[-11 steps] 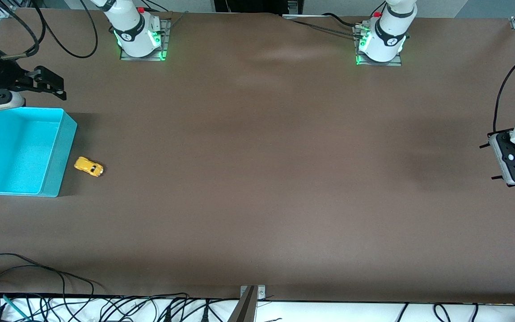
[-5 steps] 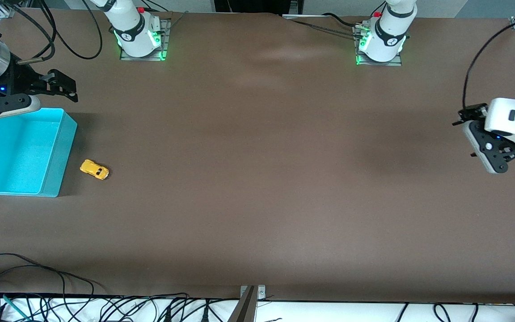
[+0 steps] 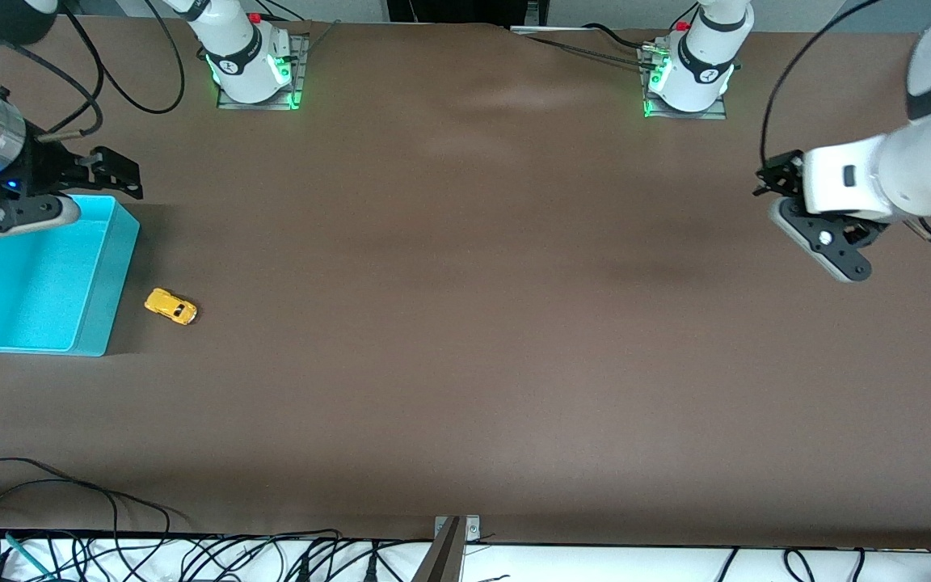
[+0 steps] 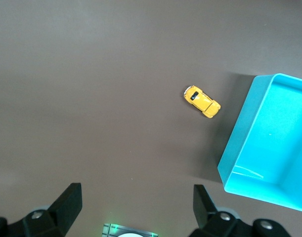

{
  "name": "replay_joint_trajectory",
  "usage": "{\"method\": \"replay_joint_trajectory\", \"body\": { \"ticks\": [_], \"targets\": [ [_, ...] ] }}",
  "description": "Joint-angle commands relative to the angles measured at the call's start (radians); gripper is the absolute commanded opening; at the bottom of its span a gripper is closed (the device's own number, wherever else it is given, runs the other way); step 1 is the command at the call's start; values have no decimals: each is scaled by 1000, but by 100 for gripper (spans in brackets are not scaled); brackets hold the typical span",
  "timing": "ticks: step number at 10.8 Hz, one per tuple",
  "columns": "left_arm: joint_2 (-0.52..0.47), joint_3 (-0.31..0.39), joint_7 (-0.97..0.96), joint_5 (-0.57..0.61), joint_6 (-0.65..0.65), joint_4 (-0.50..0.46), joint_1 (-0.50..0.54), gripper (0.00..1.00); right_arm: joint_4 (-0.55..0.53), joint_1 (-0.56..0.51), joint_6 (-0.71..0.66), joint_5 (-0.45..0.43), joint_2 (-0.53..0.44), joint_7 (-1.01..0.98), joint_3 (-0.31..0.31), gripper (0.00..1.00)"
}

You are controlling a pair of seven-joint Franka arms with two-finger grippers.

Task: Wind up and store yellow beetle car
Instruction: 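Reach the right gripper toward the car while the left gripper returns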

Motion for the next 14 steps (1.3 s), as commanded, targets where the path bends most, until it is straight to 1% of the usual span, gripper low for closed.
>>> {"method": "replay_joint_trajectory", "body": {
  "ticks": [1,3,4,5,6,7,8,9,10,12,14],
  "targets": [
    [-105,163,-46,-88,5,-61,-125,100,12,-6,4,-15,29,-38,0,100],
    [-118,395,-47,-87,33,-80,-306,100,18,-6,16,-28,48,-36,0,100],
    [-141,435,-52,-85,94,-119,-319,100,18,-5,16,-36,62,-42,-1,100],
    [-196,448,-53,-82,225,-208,-314,100,12,-8,26,-36,65,-44,0,100],
    [-234,466,-53,-84,329,-275,-305,100,-27,-21,80,-35,68,-61,0,100],
    [-241,466,-52,-84,379,-290,-287,100,-63,-26,140,-32,69,-124,0,100],
    [-265,466,-62,-82,380,-293,-282,100,-99,-37,195,-29,69,-221,2,100],
    [-284,460,-145,-81,376,-314,-273,100,-135,-49,250,-27,68,-266,2,100],
    [-300,459,-273,-81,358,-330,-268,100,-174,-60,292,-22,66,-313,3,100],
    [-302,459,-311,-82,340,-333,-262,100,-231,-89,351,-22,66,-472,3,100],
    [-296,463,-313,-82,294,-322,-262,100,-274,-127,424,-24,91,-649,3,100]
  ]
}}
